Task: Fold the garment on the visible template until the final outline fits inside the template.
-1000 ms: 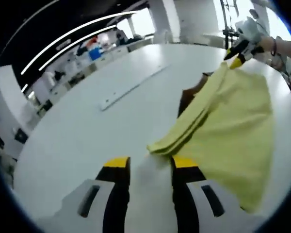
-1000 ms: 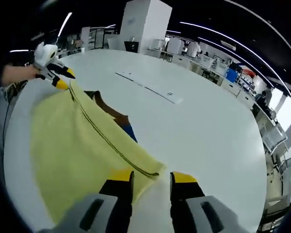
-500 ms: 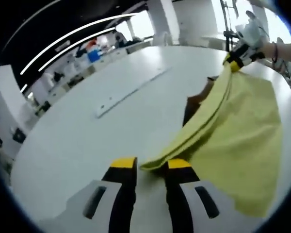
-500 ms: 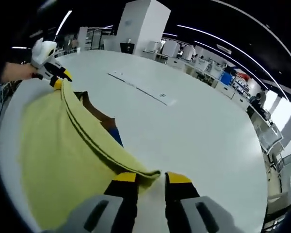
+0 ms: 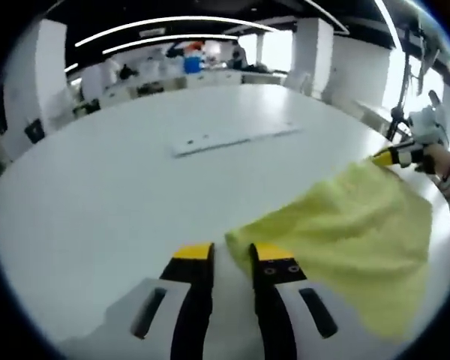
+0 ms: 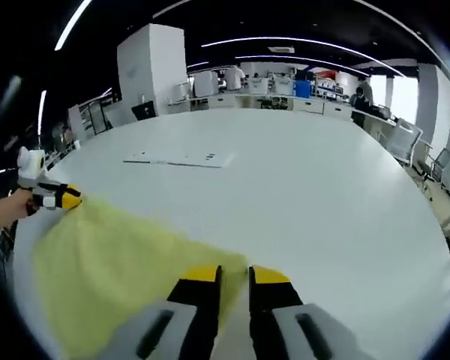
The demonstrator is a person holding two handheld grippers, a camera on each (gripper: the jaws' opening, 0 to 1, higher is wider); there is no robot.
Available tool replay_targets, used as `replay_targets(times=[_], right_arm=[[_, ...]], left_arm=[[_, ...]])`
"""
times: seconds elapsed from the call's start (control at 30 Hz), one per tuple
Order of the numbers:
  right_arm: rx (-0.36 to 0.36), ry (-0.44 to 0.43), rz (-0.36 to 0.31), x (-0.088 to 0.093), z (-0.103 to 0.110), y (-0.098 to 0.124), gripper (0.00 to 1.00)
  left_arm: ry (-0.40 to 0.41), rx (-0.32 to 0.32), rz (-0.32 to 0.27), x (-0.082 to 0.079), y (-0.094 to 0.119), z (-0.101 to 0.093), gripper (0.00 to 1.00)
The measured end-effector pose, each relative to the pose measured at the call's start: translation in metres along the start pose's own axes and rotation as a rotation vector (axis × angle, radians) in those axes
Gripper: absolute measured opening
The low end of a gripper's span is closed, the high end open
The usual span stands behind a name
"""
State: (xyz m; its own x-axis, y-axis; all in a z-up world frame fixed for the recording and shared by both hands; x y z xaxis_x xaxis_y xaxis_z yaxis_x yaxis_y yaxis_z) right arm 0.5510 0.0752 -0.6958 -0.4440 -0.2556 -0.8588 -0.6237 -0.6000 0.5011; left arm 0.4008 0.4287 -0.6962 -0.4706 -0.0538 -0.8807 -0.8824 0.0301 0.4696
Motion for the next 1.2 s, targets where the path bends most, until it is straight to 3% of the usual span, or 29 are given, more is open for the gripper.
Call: replay_targets(times=[0.2,0.37,0.5,0.53,0.7,0.83,1.2], right_arm=[[0.015,0.011,0.005,0.001,0.003,0.001,0.02],[0.049,0.090,-0.005,-0.002,0.002,0.003,0.00],[0.056,0.086,-0.036,-0.010,0.001,0.007,0.00],[0.068,0.076,-0.039,-0.010,-0.001,0.006,0.00],[0.094,-0.145,-0.063,-0.006,-0.008,0.004,0.00],[0.102,-0.148,-0.068,-0.004,-0.010,0.002,0.00],[0.087,-0.110,-0.066,-0.006,-0.004,0.001,0.01]], left_arm=[[0.007,0.019,0.008,-0.001,-0.004,-0.007,0.04],[-0.040,0.014,0.020,-0.003,-0.003,-0.009,0.01],[-0.077,-0.004,0.008,-0.006,0.001,-0.006,0.00],[-0.068,-0.013,0.006,-0.006,0.001,-0.005,0.00],[0.063,-0.038,-0.010,-0.003,0.001,0.002,0.00],[0.005,-0.031,-0.001,-0.002,0.000,0.002,0.00],[-0.040,-0.028,0.001,-0.005,0.002,-0.002,0.06]])
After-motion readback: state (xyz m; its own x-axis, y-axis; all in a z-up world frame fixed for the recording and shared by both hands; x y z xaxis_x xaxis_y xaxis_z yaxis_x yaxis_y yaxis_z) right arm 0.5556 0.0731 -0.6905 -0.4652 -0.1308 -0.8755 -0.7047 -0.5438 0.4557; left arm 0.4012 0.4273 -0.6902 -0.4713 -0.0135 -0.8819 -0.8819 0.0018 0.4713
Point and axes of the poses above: the point that each gripper's makers call its tool centre point, and the gripper's own axes: y roughly backward along the fingers, z roughly to its left, x roughly out of its underside, the point moved 4 cm from there along y, roughly backward along the fingers, and after that the axes turned 9 degrees about -z, right-handed, at the moved point
